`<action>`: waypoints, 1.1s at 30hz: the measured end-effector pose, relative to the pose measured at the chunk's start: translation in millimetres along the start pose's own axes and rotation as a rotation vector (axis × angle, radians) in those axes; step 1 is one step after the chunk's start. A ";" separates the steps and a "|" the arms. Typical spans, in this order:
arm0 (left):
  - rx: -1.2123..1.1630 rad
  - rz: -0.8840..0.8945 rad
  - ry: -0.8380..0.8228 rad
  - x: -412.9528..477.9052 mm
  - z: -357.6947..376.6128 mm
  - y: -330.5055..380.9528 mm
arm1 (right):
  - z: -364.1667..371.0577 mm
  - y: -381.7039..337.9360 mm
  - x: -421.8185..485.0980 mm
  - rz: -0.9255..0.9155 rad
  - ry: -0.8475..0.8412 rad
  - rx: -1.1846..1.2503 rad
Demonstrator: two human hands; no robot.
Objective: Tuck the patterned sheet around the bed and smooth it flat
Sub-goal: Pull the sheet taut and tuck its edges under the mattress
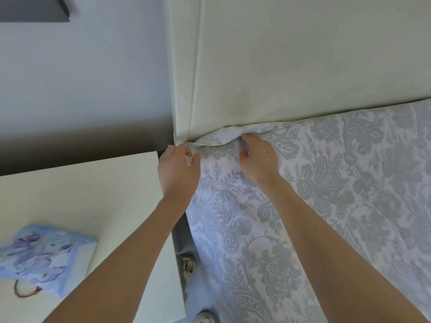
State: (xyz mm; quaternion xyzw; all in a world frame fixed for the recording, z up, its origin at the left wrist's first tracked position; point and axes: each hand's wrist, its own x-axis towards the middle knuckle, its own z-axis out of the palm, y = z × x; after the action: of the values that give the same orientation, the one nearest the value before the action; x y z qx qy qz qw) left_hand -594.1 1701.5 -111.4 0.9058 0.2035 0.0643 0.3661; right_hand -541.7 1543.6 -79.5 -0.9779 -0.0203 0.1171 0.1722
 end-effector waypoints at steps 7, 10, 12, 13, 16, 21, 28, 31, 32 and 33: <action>0.053 0.730 -0.261 24.0 10.8 -19.8 | 16.3 -7.6 22.6 -0.036 0.097 0.125; -0.001 0.428 -0.421 29.0 17.8 -22.6 | 32.6 -5.6 20.9 -0.089 0.101 0.061; 0.003 0.109 -0.550 27.9 25.6 -29.3 | 40.9 -3.2 21.6 -0.140 0.053 -0.116; -0.041 -0.125 -0.596 26.5 27.3 -34.2 | 41.7 -4.1 24.1 -0.152 -0.004 -0.235; -0.529 -0.619 -0.587 18.6 27.4 -46.9 | 36.7 -11.7 35.8 -0.132 -0.155 -0.463; -0.677 -0.587 -0.547 22.0 28.9 -42.7 | 34.0 -23.1 33.4 -0.039 -0.146 -0.517; 0.590 -0.181 -0.337 66.8 27.3 -45.4 | 45.7 -32.2 21.5 -0.221 0.049 -0.226; 0.824 -0.219 -0.402 77.7 30.6 -54.1 | 51.9 -35.3 25.7 -0.252 -0.163 -0.341; 0.860 -0.234 -0.403 81.3 31.6 -54.7 | 52.7 -35.7 27.6 -0.251 -0.178 -0.369; 0.875 -0.237 -0.400 85.1 34.1 -56.2 | 54.1 -35.1 28.6 -0.254 -0.174 -0.382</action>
State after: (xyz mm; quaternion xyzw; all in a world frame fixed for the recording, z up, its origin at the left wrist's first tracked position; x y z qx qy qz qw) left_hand -525.8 1751.6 -177.6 0.9398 0.2389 -0.2442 -0.0117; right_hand -526.6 1596.8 -123.3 -0.9685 -0.1796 0.1722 -0.0051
